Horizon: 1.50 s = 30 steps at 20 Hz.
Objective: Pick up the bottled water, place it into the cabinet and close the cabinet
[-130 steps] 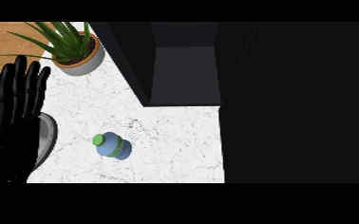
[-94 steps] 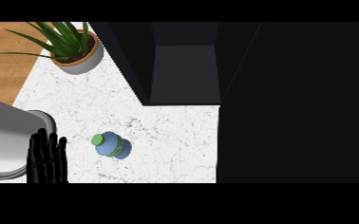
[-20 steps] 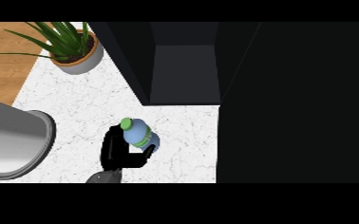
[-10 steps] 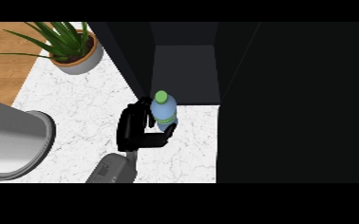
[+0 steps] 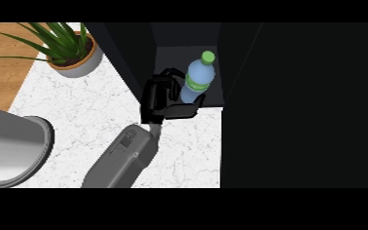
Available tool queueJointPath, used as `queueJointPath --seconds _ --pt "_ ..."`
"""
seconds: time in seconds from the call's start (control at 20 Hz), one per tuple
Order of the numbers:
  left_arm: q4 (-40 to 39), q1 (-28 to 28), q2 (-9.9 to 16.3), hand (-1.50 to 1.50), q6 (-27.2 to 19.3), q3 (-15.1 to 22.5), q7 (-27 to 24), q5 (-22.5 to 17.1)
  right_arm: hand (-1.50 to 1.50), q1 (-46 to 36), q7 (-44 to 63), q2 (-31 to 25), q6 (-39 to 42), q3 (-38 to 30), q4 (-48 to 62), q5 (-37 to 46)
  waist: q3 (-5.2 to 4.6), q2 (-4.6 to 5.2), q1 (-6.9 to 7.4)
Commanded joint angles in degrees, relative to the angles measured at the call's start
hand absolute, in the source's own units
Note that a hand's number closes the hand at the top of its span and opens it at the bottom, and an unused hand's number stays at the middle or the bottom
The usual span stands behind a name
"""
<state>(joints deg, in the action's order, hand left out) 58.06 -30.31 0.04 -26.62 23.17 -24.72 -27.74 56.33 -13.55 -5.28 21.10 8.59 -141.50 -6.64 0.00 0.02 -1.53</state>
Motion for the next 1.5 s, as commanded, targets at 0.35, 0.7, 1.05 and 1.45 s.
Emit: queueJointPath --seconds 0.35,0.7,1.05,1.45 --pt "-18.9 -20.4 0.0 1.5 -7.1 -3.1 5.9 -3.9 -1.5 -0.8 -1.7 -1.1 3.0 -6.3 0.2 -8.4 0.02 0.4 -1.39" --pt "-33.7 -27.1 1.0 1.5 -8.5 -1.8 1.6 1.3 -1.5 -3.9 1.5 -0.8 2.2 -5.5 -0.6 -7.8 0.02 1.09 -1.74" --pt "-43.6 -28.4 0.3 1.5 -10.5 -7.9 -1.6 -1.2 -1.5 -2.6 1.2 -0.8 3.5 -6.0 -1.7 -9.2 -0.07 1.21 -2.8" --pt "-49.8 -33.2 4.0 -1.5 -9.9 -9.3 -3.6 0.2 -1.5 -4.8 0.8 -1.1 4.3 -7.5 0.8 -9.2 -0.07 1.68 -3.38"
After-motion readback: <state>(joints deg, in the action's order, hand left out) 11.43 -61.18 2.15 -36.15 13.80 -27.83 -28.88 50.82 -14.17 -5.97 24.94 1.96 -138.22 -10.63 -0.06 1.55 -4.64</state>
